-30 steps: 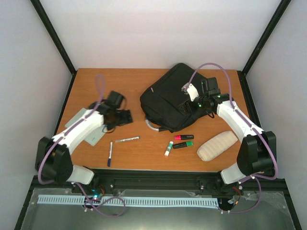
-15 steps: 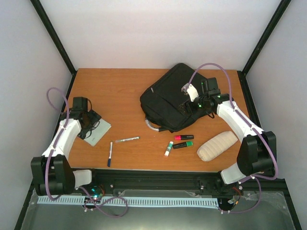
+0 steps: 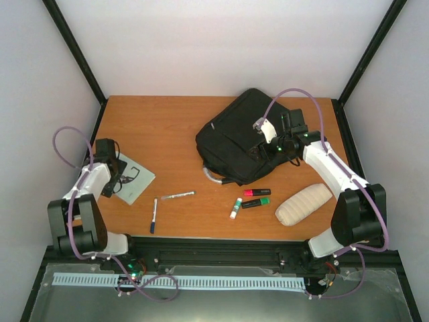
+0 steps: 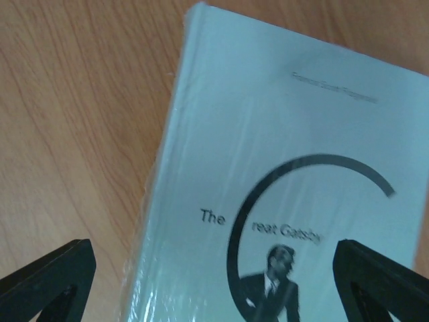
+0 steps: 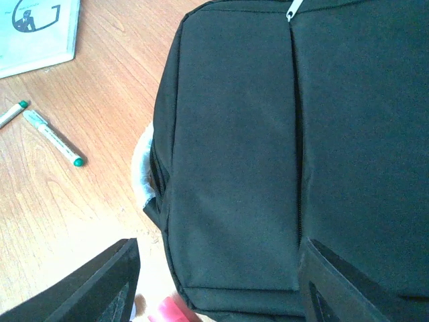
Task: Pack the student bag
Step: Move the book to the center of the board.
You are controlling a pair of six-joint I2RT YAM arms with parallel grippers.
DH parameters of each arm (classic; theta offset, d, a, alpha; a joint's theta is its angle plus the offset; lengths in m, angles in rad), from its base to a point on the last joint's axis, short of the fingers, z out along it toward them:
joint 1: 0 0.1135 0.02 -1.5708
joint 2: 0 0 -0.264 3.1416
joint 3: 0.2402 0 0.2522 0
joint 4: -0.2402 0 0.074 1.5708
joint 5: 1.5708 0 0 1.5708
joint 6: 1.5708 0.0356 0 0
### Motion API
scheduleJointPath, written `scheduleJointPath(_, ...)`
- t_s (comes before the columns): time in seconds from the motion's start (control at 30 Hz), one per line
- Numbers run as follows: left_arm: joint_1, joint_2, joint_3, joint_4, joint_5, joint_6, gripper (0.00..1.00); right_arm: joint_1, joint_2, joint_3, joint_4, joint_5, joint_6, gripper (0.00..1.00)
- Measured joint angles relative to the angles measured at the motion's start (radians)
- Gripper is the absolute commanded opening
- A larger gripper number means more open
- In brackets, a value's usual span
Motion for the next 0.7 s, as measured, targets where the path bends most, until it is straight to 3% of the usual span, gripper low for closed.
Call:
scheduleJointPath(0.2, 0.001, 0.102, 0.004, 0.048, -0.06, -0.01, 1.0, 0.0, 0.0, 0.0, -0.001, -0.002, 0.0, 0.65)
scheduleJointPath(0.37, 0.001, 0.229, 0.082, 0.074, -0.016, 0.021, 0.99, 0.0, 0.001, 0.0, -0.002, -0.007, 0.0, 0.64)
scheduleJointPath(0.5, 0.002, 0.324, 0.151, 0.103, 0.034, 0.057, 0.93, 0.0, 0.01, 0.0, -0.001, -0.024, 0.0, 0.64)
scheduleJointPath(0.57, -0.003, 0.357, 0.174, 0.134, 0.076, 0.085, 0.84, 0.0, 0.021, 0.0, -0.002, -0.03, 0.0, 0.63)
scheduleJointPath(0.7, -0.052, 0.499, 0.341, 0.129, 0.161, 0.175, 0.82, 0.0, 0.036, 0.0, -0.001, -0.04, 0.001, 0.62)
